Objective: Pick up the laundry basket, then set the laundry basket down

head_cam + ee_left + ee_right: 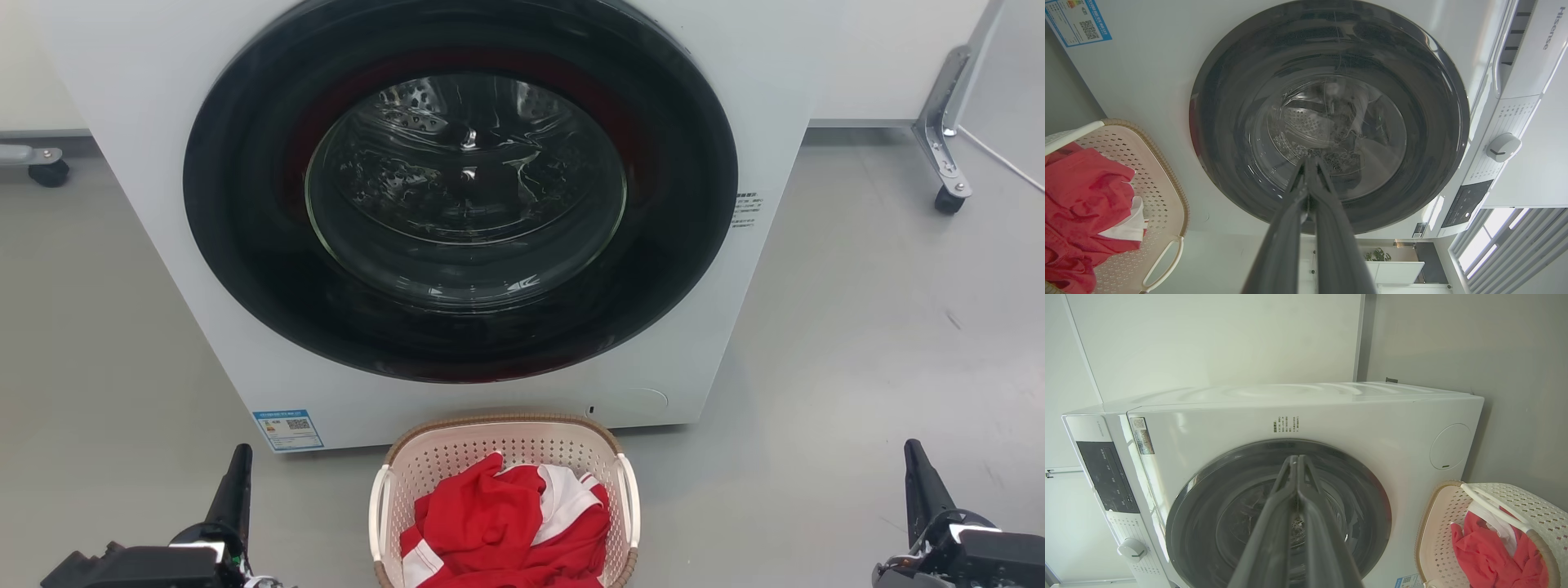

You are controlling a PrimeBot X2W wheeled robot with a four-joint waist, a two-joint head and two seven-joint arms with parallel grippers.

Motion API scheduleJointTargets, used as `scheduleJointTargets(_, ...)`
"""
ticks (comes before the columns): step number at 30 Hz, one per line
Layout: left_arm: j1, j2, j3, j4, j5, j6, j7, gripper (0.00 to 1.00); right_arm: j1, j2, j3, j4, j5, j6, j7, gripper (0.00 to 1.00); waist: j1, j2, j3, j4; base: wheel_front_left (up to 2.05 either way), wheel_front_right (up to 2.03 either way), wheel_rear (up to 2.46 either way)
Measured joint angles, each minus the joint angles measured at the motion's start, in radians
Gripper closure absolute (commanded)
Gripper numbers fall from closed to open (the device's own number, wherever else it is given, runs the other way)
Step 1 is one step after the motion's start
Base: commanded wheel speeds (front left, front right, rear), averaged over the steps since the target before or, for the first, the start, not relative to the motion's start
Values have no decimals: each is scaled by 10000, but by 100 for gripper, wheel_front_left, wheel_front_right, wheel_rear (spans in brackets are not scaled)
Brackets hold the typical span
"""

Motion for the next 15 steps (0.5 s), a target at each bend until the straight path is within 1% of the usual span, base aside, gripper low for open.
scheduleJointTargets(15,0,0,-2,0,0,0,0,100,0,0,0,-2,2,0,0,100,0,0,0,0,0,0,0)
